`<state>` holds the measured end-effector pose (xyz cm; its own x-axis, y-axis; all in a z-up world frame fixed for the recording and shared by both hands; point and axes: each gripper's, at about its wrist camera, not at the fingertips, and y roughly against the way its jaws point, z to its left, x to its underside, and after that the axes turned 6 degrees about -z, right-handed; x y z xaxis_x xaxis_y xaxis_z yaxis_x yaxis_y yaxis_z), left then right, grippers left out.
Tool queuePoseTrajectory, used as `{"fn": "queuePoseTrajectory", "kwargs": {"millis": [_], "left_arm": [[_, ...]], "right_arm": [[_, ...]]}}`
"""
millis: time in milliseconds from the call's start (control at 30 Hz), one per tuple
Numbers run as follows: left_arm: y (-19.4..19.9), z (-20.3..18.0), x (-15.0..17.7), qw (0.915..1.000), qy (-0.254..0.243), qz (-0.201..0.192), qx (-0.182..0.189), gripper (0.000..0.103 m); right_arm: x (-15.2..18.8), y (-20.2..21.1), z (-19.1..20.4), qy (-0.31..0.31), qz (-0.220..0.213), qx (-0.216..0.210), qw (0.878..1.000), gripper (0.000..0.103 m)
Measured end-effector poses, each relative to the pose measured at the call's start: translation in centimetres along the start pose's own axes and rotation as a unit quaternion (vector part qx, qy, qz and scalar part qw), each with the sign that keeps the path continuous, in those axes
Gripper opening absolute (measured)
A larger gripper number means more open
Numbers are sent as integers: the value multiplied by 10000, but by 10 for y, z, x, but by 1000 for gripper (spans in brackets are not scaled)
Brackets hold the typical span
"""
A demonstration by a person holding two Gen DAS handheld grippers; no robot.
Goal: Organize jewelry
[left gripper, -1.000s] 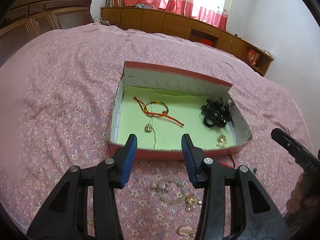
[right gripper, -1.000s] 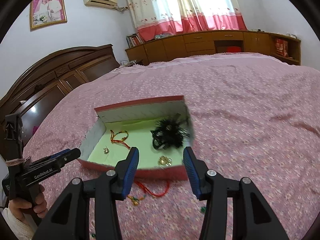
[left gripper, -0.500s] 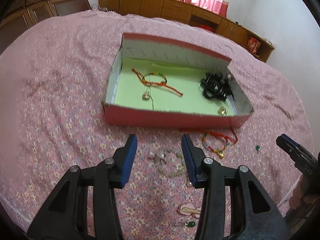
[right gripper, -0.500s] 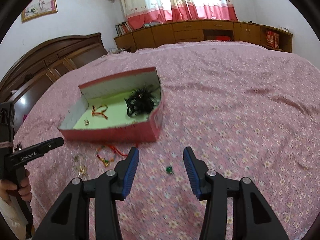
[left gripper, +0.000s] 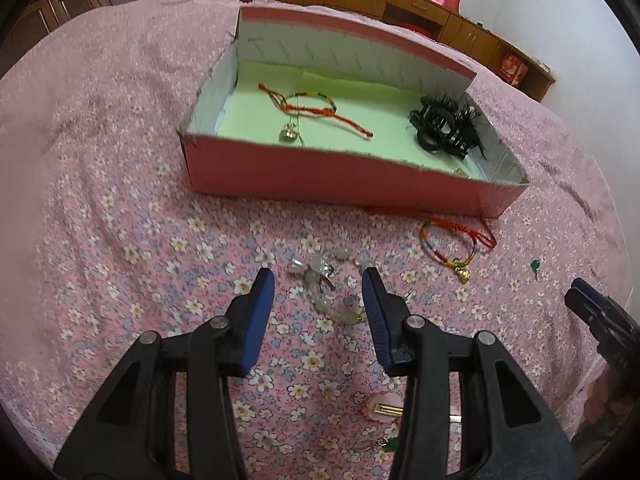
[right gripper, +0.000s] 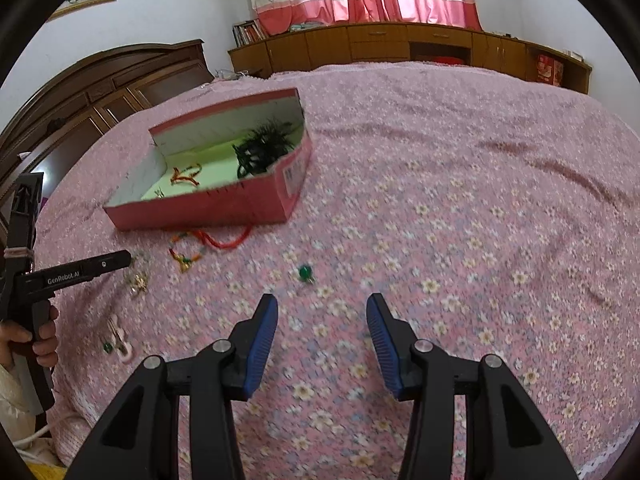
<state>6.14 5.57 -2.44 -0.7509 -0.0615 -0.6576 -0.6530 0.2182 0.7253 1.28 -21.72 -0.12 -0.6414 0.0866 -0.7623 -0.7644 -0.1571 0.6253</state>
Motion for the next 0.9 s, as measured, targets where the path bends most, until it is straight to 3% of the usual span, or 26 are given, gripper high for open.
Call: {"fn": "queuePoseTrajectory", "kwargs": {"millis": [133,467,900], "left_arm": [[-4,-1,3,10000,-7,-27,23,35],[-9,4,5,10000,24,-25,14,1],[18,2,-2,9994,37,-295,174,0]], "right_arm": [[5,-2,-4,-77,63,37,9999,49],[6,-14,3,-145,115,-85,9998,49],[-5,-31,14,-86,79,-120,9999,49]]}}
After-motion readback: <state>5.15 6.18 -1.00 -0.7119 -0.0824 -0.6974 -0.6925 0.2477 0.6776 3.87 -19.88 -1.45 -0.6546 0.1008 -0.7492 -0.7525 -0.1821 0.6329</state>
